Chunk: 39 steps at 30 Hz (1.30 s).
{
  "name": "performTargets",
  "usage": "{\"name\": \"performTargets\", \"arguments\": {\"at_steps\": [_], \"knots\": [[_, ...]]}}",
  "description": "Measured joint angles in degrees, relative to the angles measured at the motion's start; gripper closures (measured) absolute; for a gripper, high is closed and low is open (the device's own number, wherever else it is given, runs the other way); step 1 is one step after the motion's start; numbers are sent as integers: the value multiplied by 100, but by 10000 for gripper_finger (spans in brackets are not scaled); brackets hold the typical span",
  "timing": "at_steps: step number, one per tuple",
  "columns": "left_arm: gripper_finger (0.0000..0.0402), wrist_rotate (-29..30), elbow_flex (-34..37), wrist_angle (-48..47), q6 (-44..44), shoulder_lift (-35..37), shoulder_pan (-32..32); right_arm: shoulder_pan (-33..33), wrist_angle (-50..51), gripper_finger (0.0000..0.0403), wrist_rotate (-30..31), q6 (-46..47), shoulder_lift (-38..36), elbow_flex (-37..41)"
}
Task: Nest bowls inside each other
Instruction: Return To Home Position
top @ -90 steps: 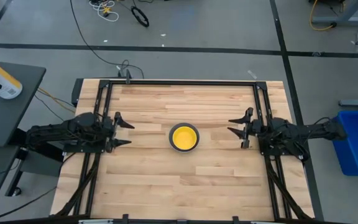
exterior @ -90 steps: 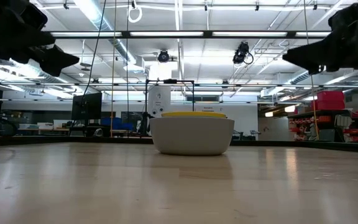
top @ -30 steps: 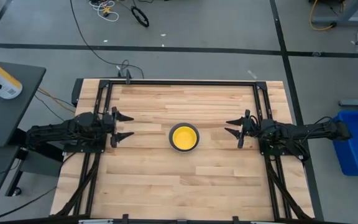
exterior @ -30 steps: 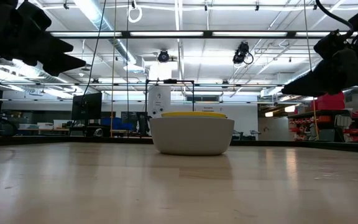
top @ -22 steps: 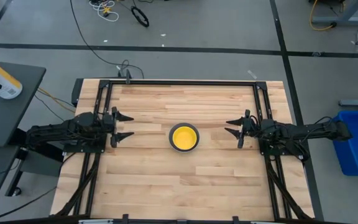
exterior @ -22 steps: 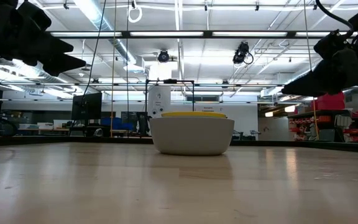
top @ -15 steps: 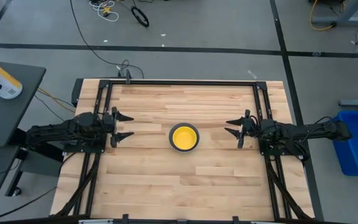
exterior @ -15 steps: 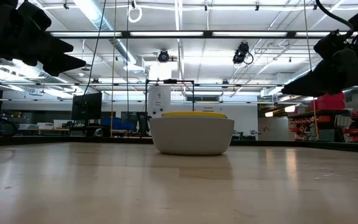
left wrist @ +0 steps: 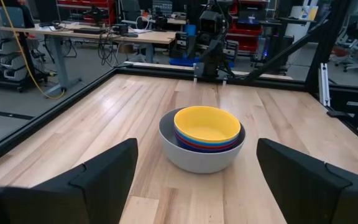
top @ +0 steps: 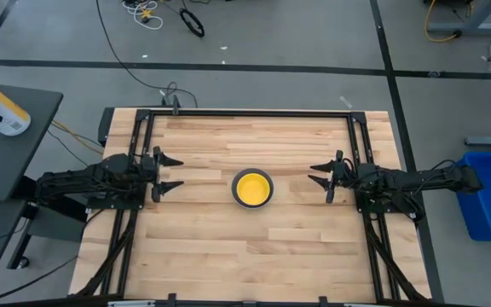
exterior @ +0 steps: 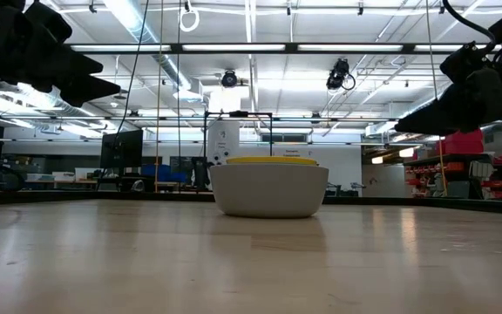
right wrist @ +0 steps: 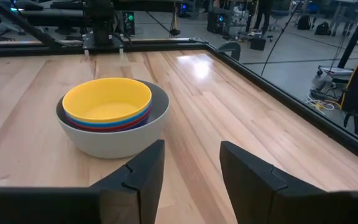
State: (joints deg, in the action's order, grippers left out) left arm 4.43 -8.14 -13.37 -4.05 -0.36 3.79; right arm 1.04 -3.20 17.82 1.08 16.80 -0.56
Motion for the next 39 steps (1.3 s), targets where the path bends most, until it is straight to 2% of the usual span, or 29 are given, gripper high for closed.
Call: {"name": "performTargets", "arguments": {"at_steps": [39], "knots": [[62, 2, 0, -1, -2, 0, -2, 1, -2, 243, 0, 0, 0, 0]]}}
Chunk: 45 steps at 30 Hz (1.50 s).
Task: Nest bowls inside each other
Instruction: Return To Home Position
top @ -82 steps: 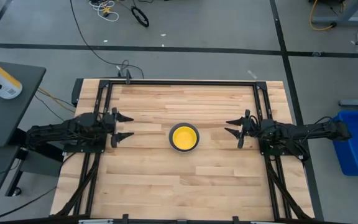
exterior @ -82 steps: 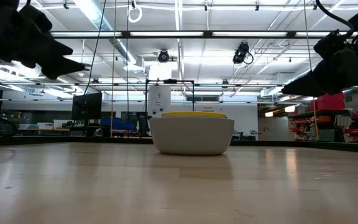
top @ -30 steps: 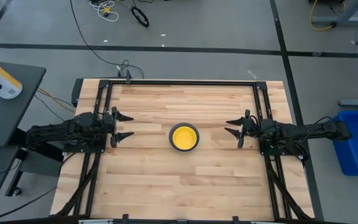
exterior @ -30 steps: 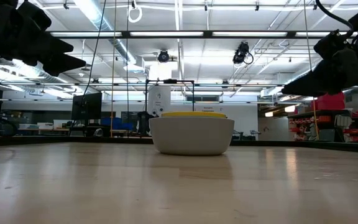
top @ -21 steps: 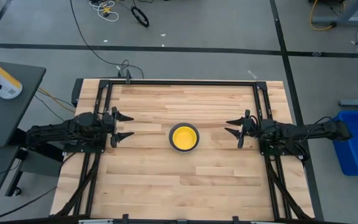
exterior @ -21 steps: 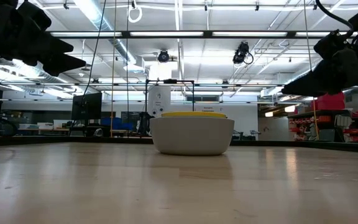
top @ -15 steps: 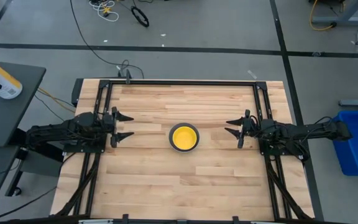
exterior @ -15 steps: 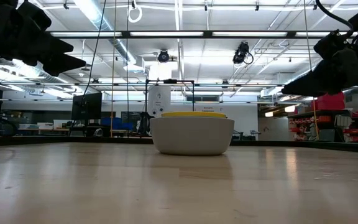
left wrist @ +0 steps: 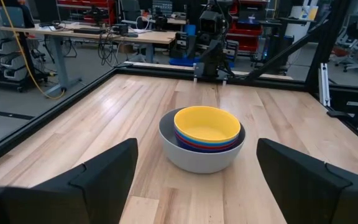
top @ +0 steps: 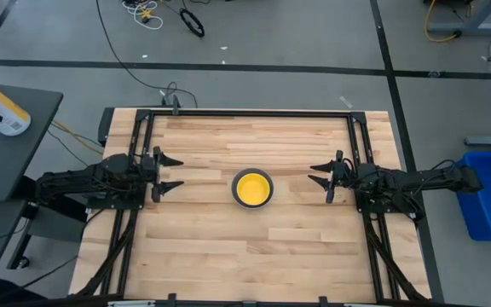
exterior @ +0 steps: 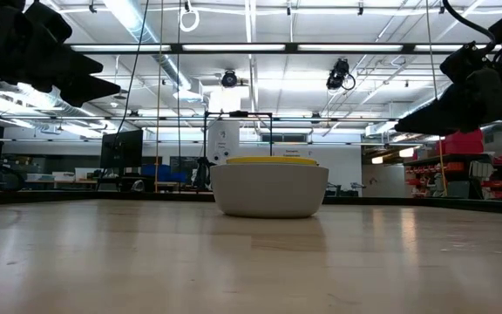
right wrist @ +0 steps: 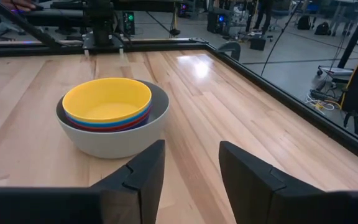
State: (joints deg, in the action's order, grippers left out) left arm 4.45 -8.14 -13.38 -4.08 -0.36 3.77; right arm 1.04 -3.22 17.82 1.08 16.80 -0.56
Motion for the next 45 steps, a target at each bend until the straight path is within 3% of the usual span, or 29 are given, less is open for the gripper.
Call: {"name": "performTargets", "arguments": {"at_steps": [45], "knots": [[62, 0, -2, -1, 0, 0, 0, 0, -1, 211, 0, -1, 0, 0]]}}
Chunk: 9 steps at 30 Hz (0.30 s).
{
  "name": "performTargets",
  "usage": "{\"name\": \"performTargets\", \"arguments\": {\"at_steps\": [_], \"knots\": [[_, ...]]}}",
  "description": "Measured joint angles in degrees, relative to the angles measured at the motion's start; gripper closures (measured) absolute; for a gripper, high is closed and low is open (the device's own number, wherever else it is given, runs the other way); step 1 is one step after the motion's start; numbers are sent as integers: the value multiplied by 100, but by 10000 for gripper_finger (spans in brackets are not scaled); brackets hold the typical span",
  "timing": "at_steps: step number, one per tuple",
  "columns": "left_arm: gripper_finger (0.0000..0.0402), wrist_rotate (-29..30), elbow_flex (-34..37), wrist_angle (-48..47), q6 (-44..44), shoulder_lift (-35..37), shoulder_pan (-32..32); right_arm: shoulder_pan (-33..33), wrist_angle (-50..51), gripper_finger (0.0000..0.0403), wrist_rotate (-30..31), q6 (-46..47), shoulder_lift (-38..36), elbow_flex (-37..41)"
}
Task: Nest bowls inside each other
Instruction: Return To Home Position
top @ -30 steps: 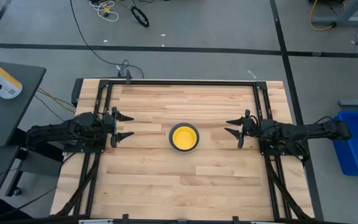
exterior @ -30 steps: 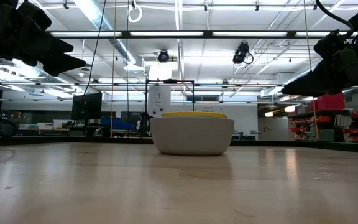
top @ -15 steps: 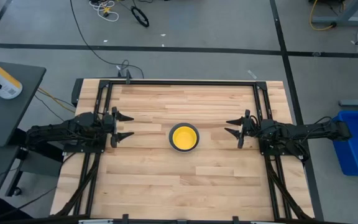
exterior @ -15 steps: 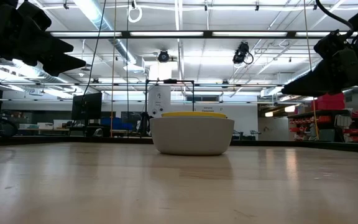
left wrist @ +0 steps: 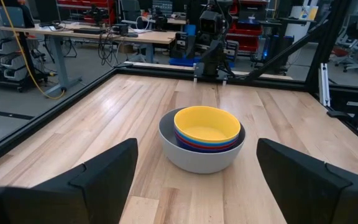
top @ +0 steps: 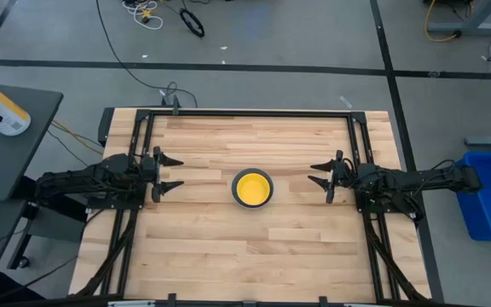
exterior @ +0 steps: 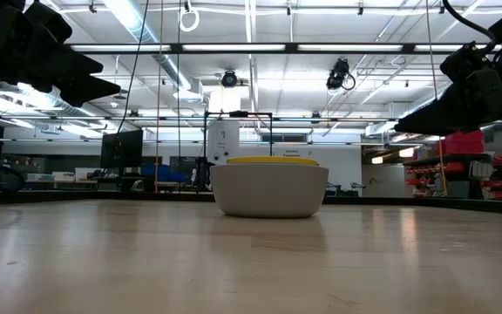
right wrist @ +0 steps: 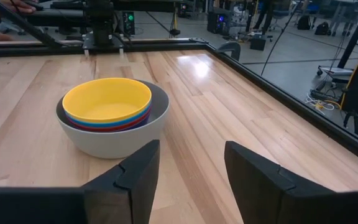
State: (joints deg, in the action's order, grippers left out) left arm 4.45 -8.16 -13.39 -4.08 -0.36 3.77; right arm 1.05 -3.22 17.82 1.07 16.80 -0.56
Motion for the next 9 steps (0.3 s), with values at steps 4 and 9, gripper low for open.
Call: {"name": "performTargets", "arguments": {"at_steps": [4, 9], "knots": [[62, 0, 0, 1, 0, 0, 2, 0, 0, 208, 0, 0, -1, 0], [62, 0, 0, 2, 0, 0, 0, 1, 0, 212, 0, 1, -2, 0]]}}
